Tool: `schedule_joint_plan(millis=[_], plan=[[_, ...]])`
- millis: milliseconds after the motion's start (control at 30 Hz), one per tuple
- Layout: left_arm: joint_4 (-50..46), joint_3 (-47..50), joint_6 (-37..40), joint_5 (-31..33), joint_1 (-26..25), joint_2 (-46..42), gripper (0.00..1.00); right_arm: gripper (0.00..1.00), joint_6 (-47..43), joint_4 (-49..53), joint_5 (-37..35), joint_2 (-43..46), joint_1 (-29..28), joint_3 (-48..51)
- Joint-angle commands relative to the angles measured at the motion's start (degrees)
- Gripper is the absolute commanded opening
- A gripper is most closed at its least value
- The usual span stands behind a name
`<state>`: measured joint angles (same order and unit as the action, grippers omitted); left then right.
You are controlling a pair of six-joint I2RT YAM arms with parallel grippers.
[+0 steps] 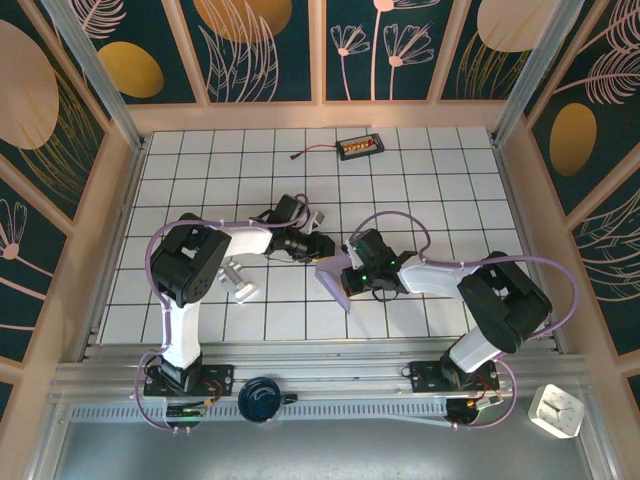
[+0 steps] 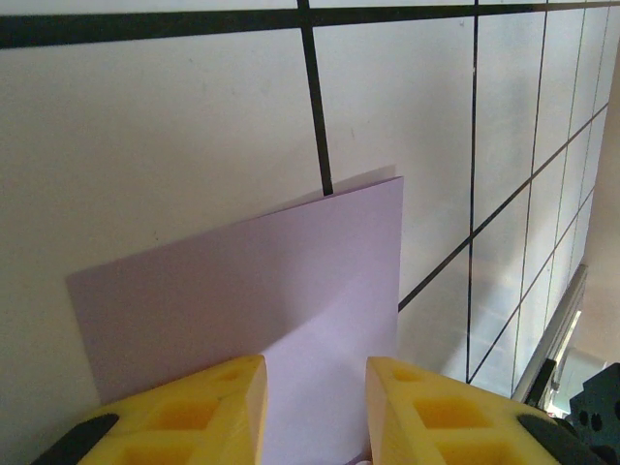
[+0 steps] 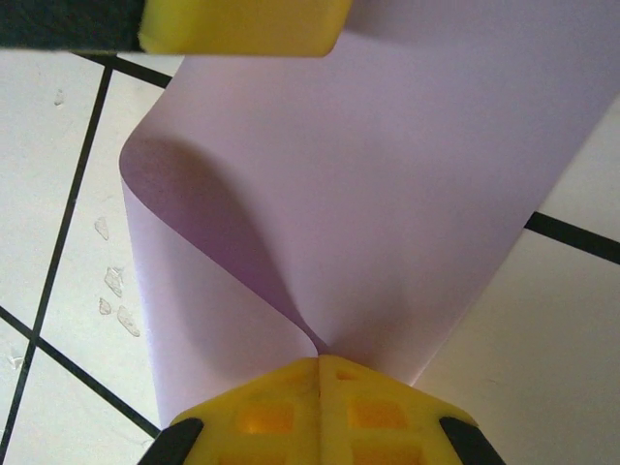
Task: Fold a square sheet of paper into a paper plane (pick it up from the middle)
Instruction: Third fold the triangle at the center of the table.
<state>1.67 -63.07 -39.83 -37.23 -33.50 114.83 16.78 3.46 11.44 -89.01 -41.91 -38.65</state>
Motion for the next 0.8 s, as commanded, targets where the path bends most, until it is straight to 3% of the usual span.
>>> schedule_joint_plan(millis=[0, 767], plan=[[-3.25, 0.09, 1.36, 1.42, 0.02, 2.07, 0.32, 0.00, -1.26, 1.51, -1.60, -0.57, 0.66, -1.42], [-3.95, -1.33, 1.23, 1.37, 0.01, 1.30, 0.33, 0.00, 0.00, 1.33, -0.63, -0.65, 0.45, 0.15]])
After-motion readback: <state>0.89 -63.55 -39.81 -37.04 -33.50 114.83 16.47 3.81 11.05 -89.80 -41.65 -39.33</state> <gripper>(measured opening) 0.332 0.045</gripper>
